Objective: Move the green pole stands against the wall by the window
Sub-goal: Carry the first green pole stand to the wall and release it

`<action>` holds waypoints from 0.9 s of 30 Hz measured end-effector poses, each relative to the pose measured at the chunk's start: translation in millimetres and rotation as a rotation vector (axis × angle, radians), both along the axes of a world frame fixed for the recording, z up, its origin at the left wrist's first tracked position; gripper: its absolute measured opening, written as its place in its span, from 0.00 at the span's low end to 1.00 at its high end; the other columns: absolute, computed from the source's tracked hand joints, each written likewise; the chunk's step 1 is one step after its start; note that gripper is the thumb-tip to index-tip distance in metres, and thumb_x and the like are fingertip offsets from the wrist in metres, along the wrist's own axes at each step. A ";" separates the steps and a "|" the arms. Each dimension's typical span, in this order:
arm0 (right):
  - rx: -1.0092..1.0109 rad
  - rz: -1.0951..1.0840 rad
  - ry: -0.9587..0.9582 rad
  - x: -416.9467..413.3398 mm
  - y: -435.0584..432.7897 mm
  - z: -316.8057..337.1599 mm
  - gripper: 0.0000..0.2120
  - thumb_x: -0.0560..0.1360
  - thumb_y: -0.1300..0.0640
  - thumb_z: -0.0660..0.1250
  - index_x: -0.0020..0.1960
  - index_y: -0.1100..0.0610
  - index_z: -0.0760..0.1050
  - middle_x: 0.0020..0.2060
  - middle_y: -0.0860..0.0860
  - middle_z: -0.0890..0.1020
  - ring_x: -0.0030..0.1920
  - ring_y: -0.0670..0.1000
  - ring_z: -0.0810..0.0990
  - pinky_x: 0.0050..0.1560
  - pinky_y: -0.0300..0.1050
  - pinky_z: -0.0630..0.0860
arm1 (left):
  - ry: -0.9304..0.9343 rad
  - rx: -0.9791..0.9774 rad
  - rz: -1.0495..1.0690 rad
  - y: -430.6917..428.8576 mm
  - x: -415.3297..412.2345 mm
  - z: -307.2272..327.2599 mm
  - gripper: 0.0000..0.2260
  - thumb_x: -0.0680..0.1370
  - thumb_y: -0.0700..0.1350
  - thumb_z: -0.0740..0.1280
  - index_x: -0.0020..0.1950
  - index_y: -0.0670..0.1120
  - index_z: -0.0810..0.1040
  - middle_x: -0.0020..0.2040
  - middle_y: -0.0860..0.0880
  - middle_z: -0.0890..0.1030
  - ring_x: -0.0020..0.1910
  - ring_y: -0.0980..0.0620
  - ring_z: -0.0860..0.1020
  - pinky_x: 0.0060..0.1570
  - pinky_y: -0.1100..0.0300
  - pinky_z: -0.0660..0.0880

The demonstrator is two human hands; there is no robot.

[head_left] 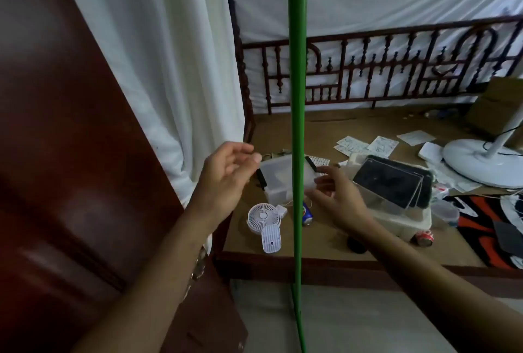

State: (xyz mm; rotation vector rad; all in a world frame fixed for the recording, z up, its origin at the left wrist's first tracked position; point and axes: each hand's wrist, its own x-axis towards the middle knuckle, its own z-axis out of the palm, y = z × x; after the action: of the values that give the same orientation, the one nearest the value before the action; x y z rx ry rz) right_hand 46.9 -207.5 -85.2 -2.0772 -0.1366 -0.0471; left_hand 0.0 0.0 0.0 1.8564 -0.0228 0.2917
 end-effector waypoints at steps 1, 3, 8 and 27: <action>-0.003 -0.017 -0.006 10.0 5.4 0.7 0.27 0.73 0.51 0.71 0.69 0.53 0.65 0.56 0.49 0.77 0.54 0.47 0.79 0.48 0.43 0.80 | -0.037 0.001 -0.015 -6.1 10.1 10.4 0.12 0.74 0.49 0.68 0.55 0.47 0.77 0.53 0.42 0.83 0.53 0.49 0.82 0.53 0.53 0.78; 0.013 -0.023 0.013 24.6 14.9 3.2 0.29 0.72 0.50 0.71 0.70 0.53 0.64 0.57 0.48 0.75 0.57 0.50 0.77 0.53 0.48 0.78 | -0.074 0.016 -0.076 -18.6 27.9 31.4 0.15 0.77 0.50 0.65 0.62 0.47 0.75 0.60 0.43 0.80 0.60 0.50 0.79 0.61 0.51 0.75; 0.043 -0.007 0.082 50.7 37.1 -6.6 0.17 0.76 0.47 0.66 0.60 0.55 0.71 0.47 0.51 0.81 0.48 0.53 0.81 0.53 0.59 0.80 | -0.022 0.010 -0.228 -54.2 68.1 63.5 0.25 0.80 0.57 0.54 0.75 0.49 0.61 0.74 0.46 0.68 0.72 0.48 0.68 0.72 0.47 0.64; 0.397 -0.177 0.095 44.2 35.4 -42.2 0.16 0.76 0.52 0.68 0.30 0.53 0.71 0.20 0.47 0.73 0.23 0.43 0.73 0.27 0.38 0.72 | -0.133 -0.240 -0.717 -98.1 121.7 50.3 0.23 0.70 0.64 0.57 0.35 0.43 0.71 0.23 0.47 0.72 0.23 0.46 0.70 0.32 0.52 0.74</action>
State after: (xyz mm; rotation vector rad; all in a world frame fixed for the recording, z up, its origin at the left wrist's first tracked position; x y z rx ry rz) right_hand 91.1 -172.1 -127.4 -1.6862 0.1084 -0.0771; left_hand 121.7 -98.1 50.3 1.4765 -0.6987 -0.0843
